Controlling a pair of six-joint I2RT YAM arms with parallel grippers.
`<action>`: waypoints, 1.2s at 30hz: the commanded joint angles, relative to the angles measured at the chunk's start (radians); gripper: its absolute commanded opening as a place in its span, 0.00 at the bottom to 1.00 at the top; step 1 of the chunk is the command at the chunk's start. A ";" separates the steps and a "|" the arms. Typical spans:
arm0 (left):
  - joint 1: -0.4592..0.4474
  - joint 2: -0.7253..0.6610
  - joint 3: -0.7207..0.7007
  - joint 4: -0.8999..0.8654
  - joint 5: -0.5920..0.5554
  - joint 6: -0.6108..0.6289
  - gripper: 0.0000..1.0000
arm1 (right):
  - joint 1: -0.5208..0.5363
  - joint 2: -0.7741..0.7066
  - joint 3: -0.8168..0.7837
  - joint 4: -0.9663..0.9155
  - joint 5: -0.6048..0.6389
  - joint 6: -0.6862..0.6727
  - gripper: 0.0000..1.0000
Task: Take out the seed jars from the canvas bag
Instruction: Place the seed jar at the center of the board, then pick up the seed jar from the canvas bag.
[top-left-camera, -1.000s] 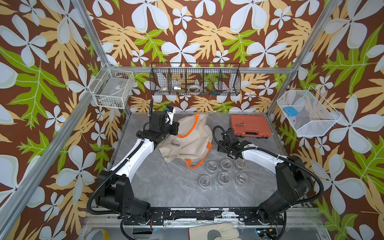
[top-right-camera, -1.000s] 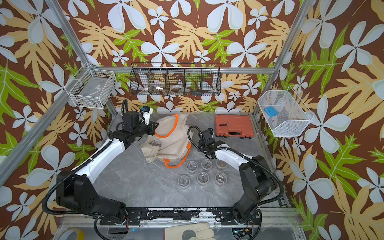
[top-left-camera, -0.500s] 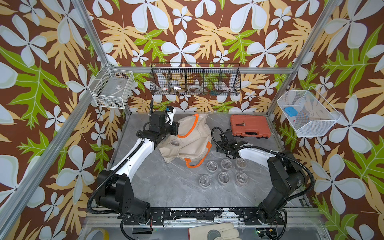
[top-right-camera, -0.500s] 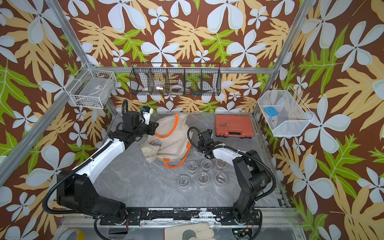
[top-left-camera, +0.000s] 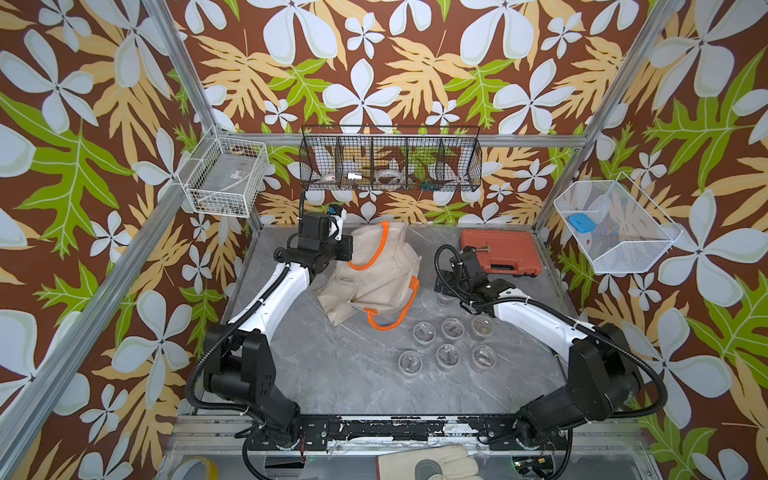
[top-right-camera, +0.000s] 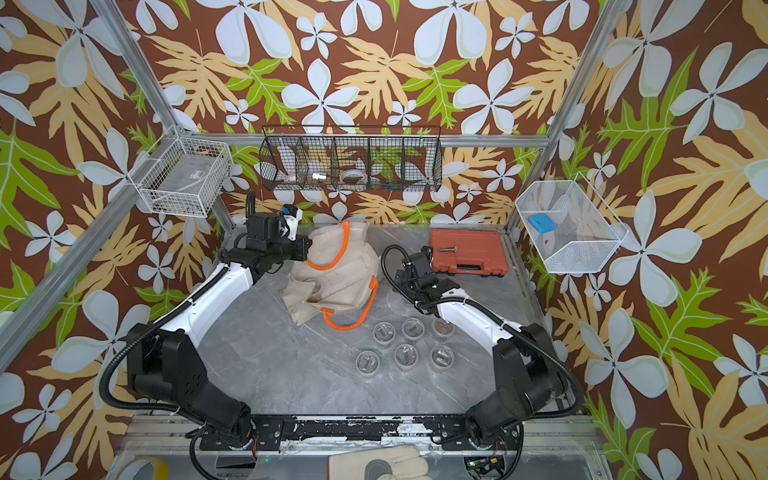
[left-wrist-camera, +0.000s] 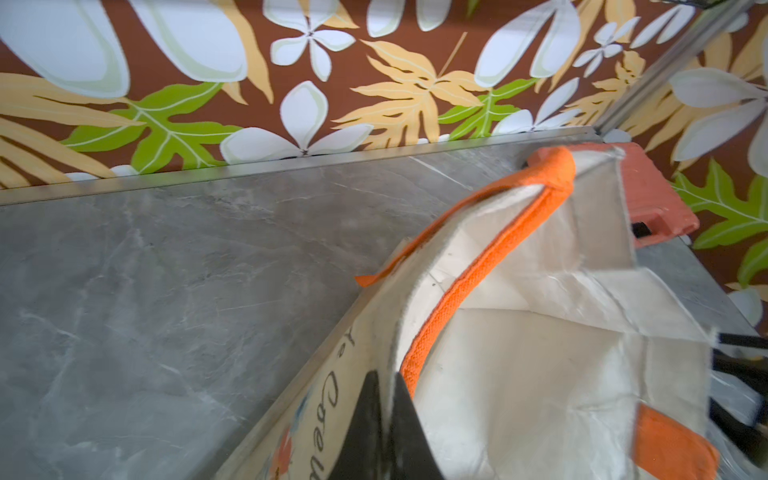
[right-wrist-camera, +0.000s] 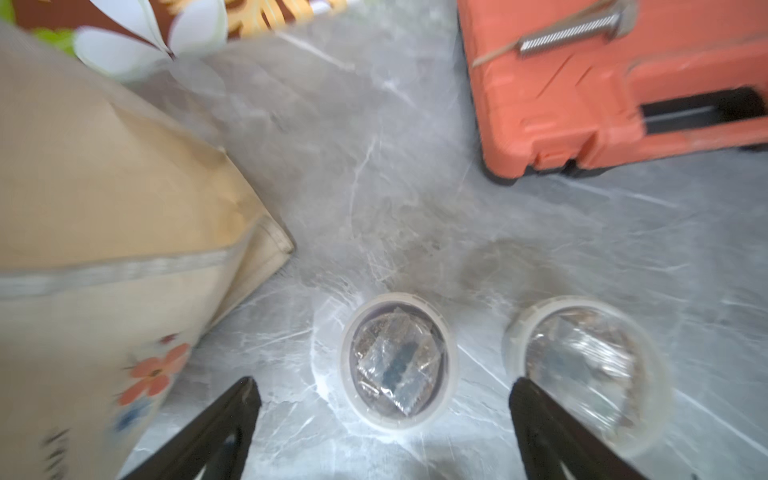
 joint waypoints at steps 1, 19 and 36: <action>0.048 0.051 0.049 -0.068 0.034 -0.042 0.34 | -0.001 -0.058 0.010 -0.054 0.033 0.005 0.97; 0.068 0.008 0.104 -0.281 -0.021 -0.096 0.67 | 0.052 -0.185 0.117 -0.143 0.052 0.006 0.98; 0.037 -0.040 0.014 -0.277 -0.018 -0.094 0.59 | 0.284 0.092 0.447 -0.130 -0.001 -0.034 0.98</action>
